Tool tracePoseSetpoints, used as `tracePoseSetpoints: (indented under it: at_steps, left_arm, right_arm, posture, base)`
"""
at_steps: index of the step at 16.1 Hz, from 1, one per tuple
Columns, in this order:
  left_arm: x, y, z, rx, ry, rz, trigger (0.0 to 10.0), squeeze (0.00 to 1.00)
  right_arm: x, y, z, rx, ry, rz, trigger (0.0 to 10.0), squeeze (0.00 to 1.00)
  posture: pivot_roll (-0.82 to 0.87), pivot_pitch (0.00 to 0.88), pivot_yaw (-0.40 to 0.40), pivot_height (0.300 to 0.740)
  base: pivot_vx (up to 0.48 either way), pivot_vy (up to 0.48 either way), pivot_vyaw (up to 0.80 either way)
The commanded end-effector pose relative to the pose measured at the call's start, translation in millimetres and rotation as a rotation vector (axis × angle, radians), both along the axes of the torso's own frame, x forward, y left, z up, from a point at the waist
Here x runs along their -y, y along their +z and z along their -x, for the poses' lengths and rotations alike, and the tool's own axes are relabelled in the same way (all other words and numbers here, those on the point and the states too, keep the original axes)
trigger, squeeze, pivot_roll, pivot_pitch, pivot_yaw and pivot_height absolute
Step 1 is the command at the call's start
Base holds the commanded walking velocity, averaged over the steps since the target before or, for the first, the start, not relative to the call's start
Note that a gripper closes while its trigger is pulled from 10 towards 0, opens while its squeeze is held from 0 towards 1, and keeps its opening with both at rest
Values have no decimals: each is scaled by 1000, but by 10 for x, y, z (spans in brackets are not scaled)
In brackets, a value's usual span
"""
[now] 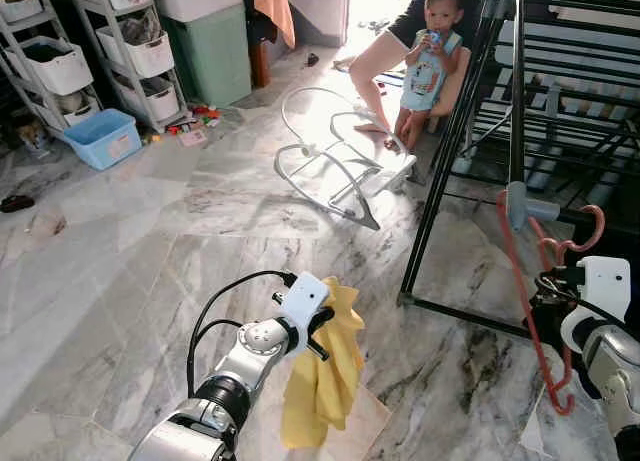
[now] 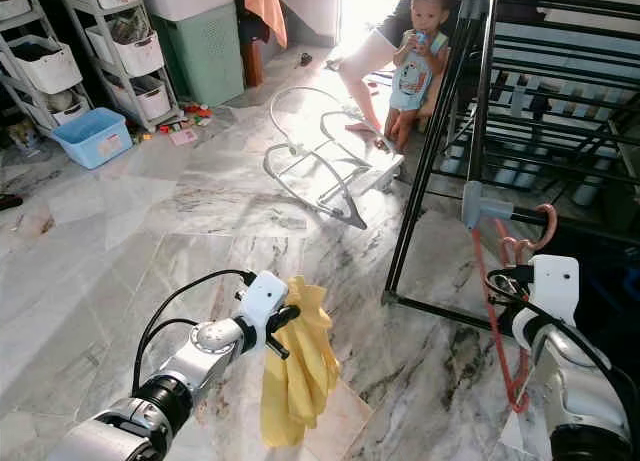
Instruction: Hang hanger
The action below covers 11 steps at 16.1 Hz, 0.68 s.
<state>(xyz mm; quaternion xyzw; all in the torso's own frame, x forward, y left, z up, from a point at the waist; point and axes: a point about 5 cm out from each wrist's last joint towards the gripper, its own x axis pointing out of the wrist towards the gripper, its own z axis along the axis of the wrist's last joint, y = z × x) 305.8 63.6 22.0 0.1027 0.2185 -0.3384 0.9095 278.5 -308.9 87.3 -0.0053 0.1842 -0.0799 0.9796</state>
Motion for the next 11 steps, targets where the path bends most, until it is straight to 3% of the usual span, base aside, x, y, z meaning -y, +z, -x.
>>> tracePoseSetpoints:
  at_steps: [1, 7, 11]
  left_arm:
    - [16, 50, -30, 26, 2, 6, 10000, 0]
    - [50, 44, -23, 22, 0, 4, 10000, 0]
    - [93, 59, -23, 28, 6, 25, 10000, 0]
  right_arm:
    - [29, -8, 26, 1, -12, -6, 0, 0]
    - [40, 97, 21, 27, 1, 59, 0, 0]
    - [2, 356, -10, 138, -17, 100, 0, 0]
  posture:
    - [-1, 35, -1, 740]
    - [-9, 30, -2, 740]
    - [-21, 29, 0, 740]
  base:
    - [0, 0, 0]
    - [0, 0, 0]
    - [0, 0, 0]
